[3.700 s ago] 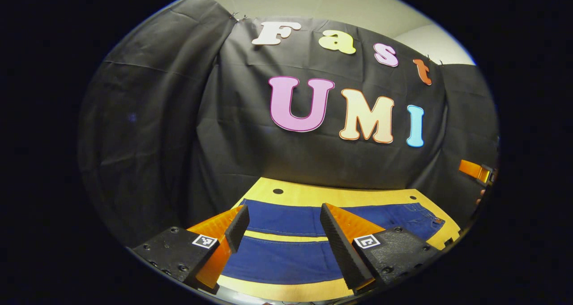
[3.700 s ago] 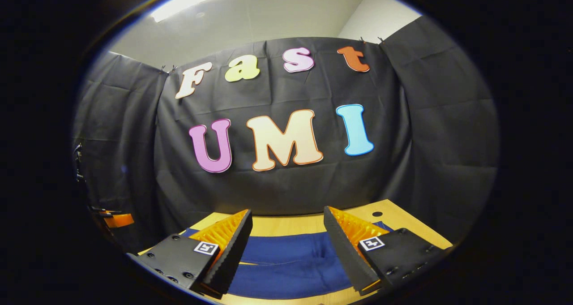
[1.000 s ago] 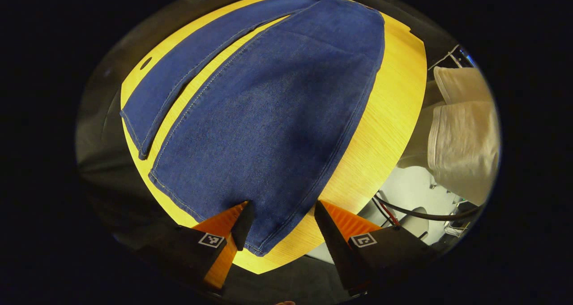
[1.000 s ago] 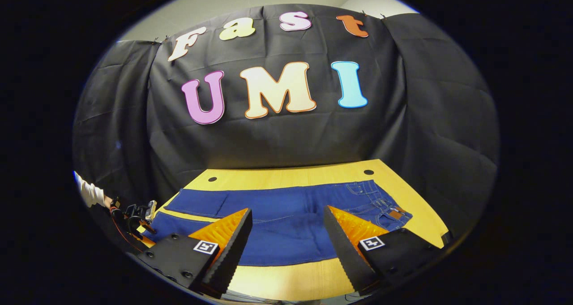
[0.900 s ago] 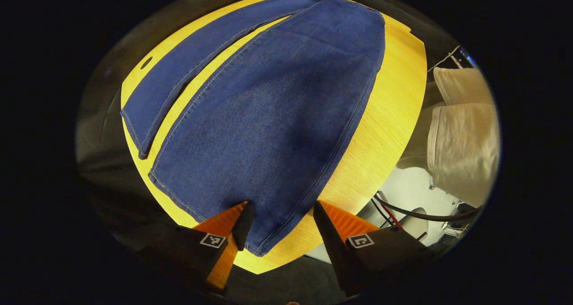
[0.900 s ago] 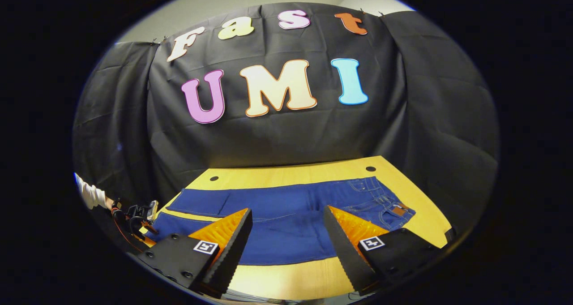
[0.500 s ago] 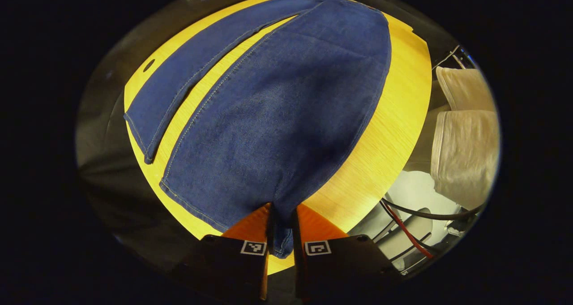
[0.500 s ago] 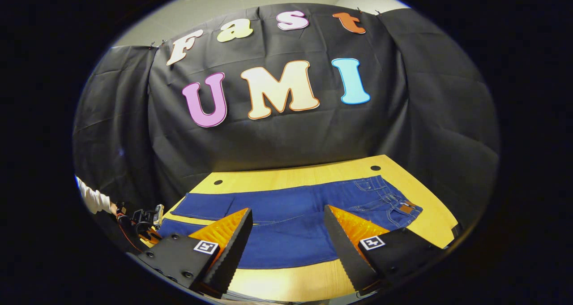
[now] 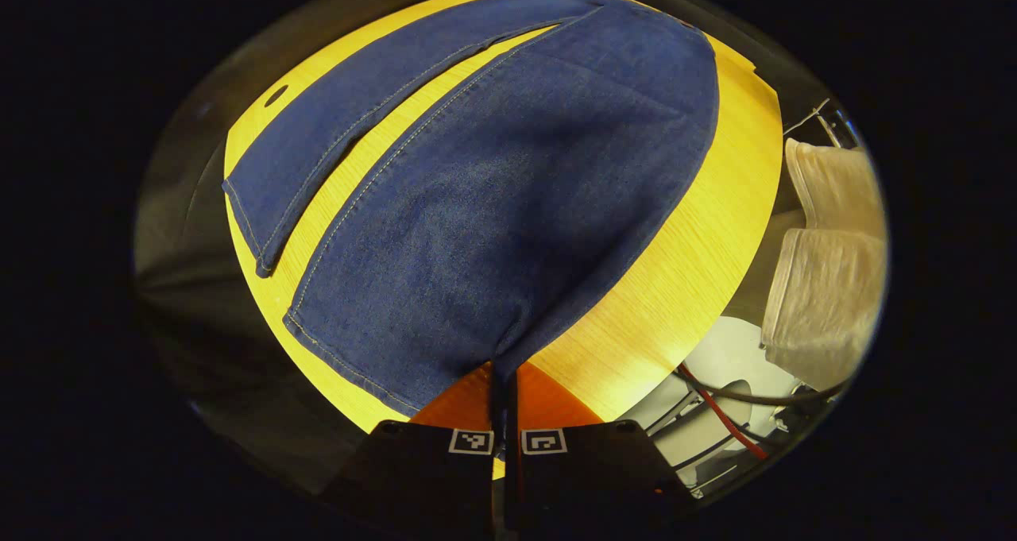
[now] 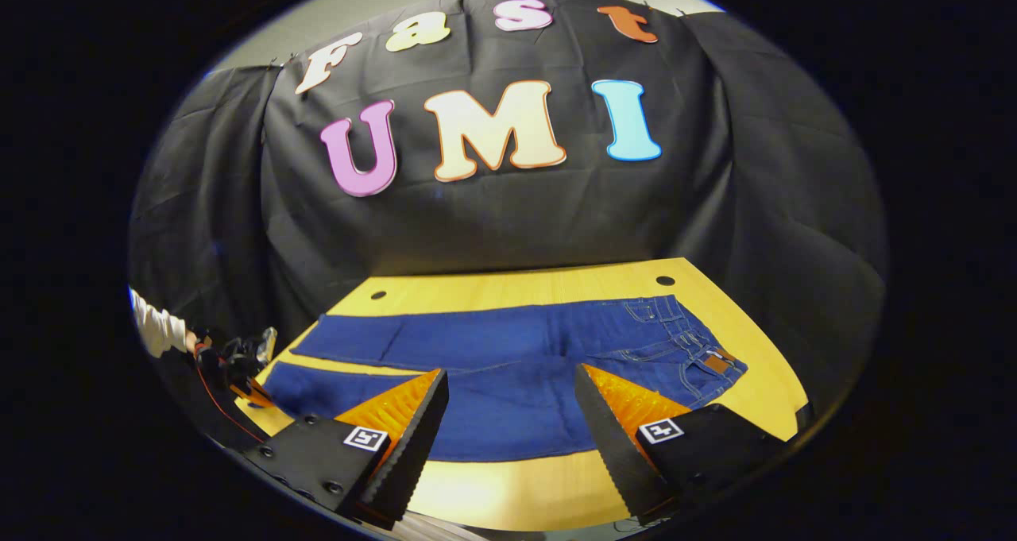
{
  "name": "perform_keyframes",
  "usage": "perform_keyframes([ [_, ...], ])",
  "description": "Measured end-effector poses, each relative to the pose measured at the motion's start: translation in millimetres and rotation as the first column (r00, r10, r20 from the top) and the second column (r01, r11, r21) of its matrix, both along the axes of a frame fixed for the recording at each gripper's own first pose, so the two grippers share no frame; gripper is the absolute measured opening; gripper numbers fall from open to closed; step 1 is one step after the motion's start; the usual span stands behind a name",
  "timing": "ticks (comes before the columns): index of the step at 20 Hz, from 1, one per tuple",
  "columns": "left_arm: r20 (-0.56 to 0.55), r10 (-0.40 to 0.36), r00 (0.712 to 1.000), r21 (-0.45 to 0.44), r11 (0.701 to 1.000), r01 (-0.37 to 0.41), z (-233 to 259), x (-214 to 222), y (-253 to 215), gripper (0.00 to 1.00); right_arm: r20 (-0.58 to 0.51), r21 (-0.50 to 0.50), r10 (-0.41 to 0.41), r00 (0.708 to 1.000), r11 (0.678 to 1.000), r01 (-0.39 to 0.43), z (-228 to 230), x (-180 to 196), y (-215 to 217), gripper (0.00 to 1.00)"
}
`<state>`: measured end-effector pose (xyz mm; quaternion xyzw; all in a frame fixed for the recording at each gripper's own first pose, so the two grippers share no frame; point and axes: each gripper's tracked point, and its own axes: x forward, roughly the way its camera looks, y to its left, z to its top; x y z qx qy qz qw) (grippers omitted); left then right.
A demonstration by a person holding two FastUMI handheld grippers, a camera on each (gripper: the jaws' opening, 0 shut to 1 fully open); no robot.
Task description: Grasp the waist and the cuffs of the jeans and fold them to make the two legs overlap; first hold the waist and fold one-third of the jeans toward the cuffs, then hold the cuffs and fold the remaining one-third in the same direction to finish folding.
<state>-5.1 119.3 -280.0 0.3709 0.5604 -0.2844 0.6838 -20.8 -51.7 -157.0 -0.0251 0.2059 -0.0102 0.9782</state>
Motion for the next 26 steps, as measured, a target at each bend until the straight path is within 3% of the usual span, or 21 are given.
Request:
perform_keyframes([
  [5, -0.015, 0.028, 1.0, 0.036, 0.999, -0.027, 1, 1, 1, 0.0, -0.18, -0.095, 0.094, 0.979, 0.989, -0.112, -43, 13, -46, 0.94],
  [6, -0.016, 0.037, 0.999, 0.039, 0.999, -0.037, 1, 1, 1, 0.0, -0.224, -0.13, 0.101, 0.969, 0.983, -0.132, -50, 16, -58, 0.99],
  [7, -0.016, 0.044, 0.999, 0.044, 0.998, -0.044, 1, 1, 1, 0.0, -0.271, -0.169, 0.111, 0.956, 0.972, -0.161, -57, 18, -71, 0.94],
  [9, -0.014, 0.054, 0.998, 0.054, 0.997, -0.053, 1, 3, 1, 0.0, -0.369, -0.257, 0.132, 0.92, 0.937, -0.237, -71, 19, -95, 0.99],
  [11, -0.01, 0.057, 0.998, 0.059, 0.997, -0.057, 1, 2, 1, 0.0, -0.496, -0.326, 0.161, 0.854, 0.876, -0.354, -90, 12, -117, 0.99],
  [14, -0.015, 0.071, 0.997, 0.061, 0.996, -0.07, 1, 3, 0, 0.0, -0.655, -0.329, 0.228, 0.72, 0.772, -0.544, -122, 0, -128, 0.99],
  [16, -0.022, 0.083, 0.996, 0.068, 0.994, -0.082, 1, 3, 0, 0.0, -0.737, -0.319, 0.237, 0.634, 0.704, -0.634, -142, -8, -137, 1.0],
  [18, -0.025, 0.095, 0.995, 0.08, 0.992, -0.093, 1, 4, 1, 0.0, -0.795, -0.315, 0.22, 0.565, 0.647, -0.694, -158, -8, -146, 1.0],
  [21, -0.018, 0.101, 0.995, 0.098, 0.99, -0.099, 1, 4, 0, 0.0, -0.831, -0.271, 0.226, 0.509, 0.634, -0.724, -171, -6, -146, 1.0],
  [26, -0.014, 0.098, 0.995, 0.122, 0.988, -0.095, 1, 5, 0, 0.0, -0.872, -0.179, 0.232, 0.431, 0.668, -0.722, -187, -1, -153, 1.0],
])
